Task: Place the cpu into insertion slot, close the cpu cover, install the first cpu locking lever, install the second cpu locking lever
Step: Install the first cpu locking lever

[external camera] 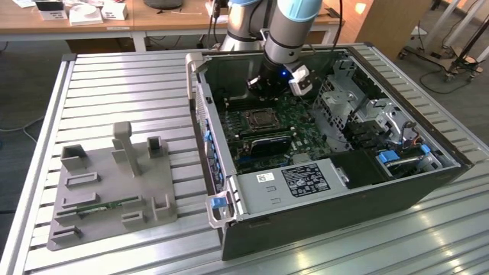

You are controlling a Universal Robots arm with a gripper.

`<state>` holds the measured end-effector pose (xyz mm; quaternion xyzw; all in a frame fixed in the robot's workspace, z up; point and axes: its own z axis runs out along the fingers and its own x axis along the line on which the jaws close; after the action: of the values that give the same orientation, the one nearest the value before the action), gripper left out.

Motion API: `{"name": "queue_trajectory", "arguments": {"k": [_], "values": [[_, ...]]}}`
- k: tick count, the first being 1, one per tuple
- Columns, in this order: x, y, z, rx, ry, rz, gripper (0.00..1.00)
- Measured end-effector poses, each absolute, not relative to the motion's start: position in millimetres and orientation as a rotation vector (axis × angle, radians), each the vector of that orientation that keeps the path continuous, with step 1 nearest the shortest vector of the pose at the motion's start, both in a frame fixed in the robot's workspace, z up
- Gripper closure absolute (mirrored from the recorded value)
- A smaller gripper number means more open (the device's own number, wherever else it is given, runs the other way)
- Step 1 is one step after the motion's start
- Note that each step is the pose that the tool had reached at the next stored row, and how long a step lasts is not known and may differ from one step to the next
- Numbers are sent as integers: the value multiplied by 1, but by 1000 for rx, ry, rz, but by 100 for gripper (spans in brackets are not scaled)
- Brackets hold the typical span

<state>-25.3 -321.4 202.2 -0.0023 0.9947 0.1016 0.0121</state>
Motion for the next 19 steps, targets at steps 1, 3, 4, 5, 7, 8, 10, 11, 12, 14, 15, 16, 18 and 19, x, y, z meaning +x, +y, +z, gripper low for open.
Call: {"name": "queue_trajectory", "arguments": {"k": [1,3,4,5,7,8,10,11,12,14,15,16,18,19], "values": [[-25,-322,202,-7,3101,317,90],[-25,-322,201,-7,3101,318,90],[-25,-322,201,-7,3101,318,90],[-25,-322,200,-7,3101,319,90],[-25,-323,199,-7,3101,321,90],[-25,-324,198,-7,3101,322,90],[-25,-324,197,-7,3100,325,90],[-25,-324,196,-7,3101,326,90],[-25,-324,195,-7,3101,328,90],[-25,-324,194,-7,3100,332,90],[-25,-324,194,-7,3100,334,90],[-25,-324,194,-7,3100,335,90],[-25,-324,196,-7,3099,338,90],[-25,-324,199,-7,3099,337,90]]}}
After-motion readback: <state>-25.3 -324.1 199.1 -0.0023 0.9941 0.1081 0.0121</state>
